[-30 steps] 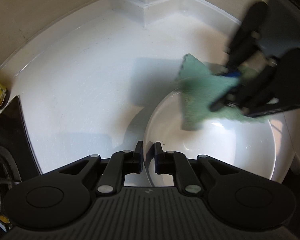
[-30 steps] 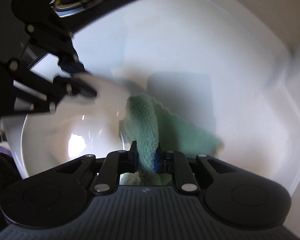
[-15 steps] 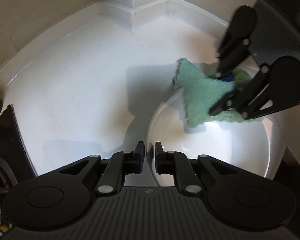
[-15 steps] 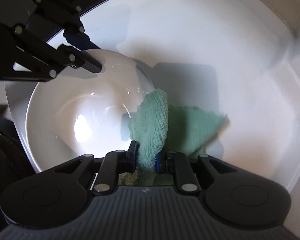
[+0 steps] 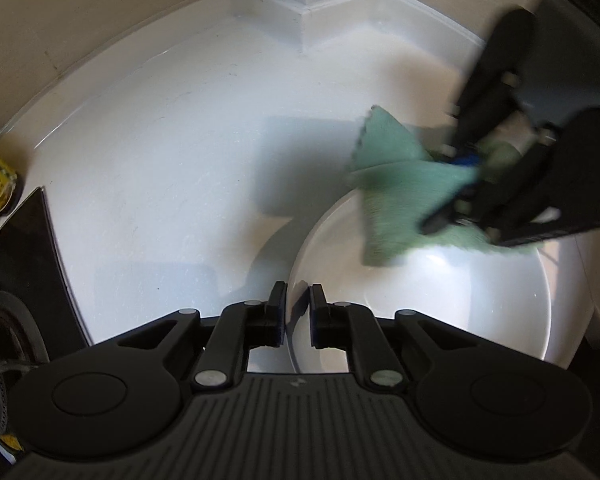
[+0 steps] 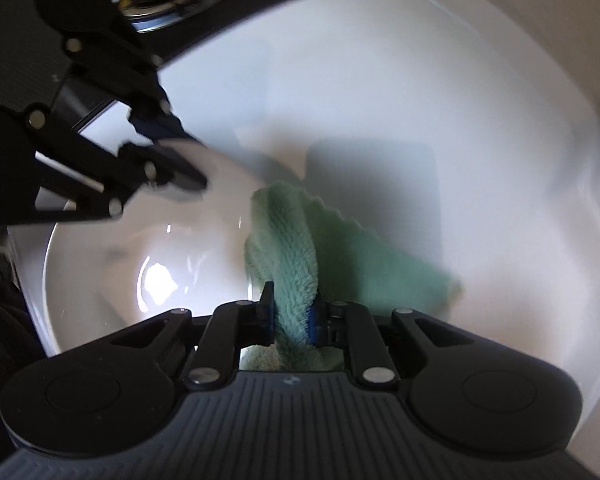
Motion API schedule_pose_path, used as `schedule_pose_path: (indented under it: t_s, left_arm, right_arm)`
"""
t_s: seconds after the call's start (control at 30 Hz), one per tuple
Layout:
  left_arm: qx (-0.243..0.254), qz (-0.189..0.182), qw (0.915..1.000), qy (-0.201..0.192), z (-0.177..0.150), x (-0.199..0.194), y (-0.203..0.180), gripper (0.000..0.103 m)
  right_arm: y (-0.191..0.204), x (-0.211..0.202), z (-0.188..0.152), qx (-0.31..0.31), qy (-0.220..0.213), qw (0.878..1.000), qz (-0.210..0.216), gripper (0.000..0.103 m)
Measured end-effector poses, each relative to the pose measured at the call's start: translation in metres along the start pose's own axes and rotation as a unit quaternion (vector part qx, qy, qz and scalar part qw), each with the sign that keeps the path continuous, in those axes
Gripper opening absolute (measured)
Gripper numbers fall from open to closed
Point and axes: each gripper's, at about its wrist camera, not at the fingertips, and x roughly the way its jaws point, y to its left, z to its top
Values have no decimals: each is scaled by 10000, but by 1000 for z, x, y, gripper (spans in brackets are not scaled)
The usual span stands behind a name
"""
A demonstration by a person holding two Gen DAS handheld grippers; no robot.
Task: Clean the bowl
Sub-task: 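Scrub the bowl interior again with the towel in the right gripper, then pull the towel out of the bowl with the right gripper while the left gripper releases the rim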
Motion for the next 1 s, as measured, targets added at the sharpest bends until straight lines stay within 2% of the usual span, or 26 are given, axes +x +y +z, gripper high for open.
schedule_pose_path:
  t_s: [0.13, 0.2, 0.3, 0.4, 0.47, 0.53, 0.63, 0.77, 0.9, 1.0]
  left_arm:
    - [-3, -116, 9999, -60, -5, 1, -6, 12]
    - [85, -103, 9999, -54, -6, 1, -7, 12]
    - [247, -111, 9996, 2, -10, -8, -15, 9]
    - [376, -228, 9990, 78, -9, -6, -18, 9]
    - [339, -305, 9989, 108, -3, -1, -20, 16]
    - [284, -245, 9992, 145, -4, -3, -17, 20]
    - [159, -91, 9995, 248, -4, 0, -13, 19]
    - [-63, 18, 9997, 235, -6, 6, -13, 16]
    - [-153, 63, 9998, 121, -7, 4, -15, 12]
    - [-194, 88, 9997, 95, -8, 3, -16, 12]
  right_arm:
    - [-4, -7, -26, 736, -16, 9968, 328, 14]
    - [-4, -8, -30, 792, -15, 9962, 361, 14]
    - [-2, -2, -20, 569, 42, 9980, 255, 13]
    - [2, 10, -4, 31, 125, 9999, -88, 12]
    - [0, 13, 9, -310, 159, 9991, -242, 12]
    - [4, 19, 26, -568, 161, 9978, -310, 12]
    - [8, 26, 50, -1074, 6, 9932, -454, 13]
    - [20, 24, 62, -1449, -176, 9875, -591, 14]
    - [19, 17, 53, -1188, -198, 9913, -535, 13]
    - [13, 10, 40, -687, -223, 9967, -363, 12]
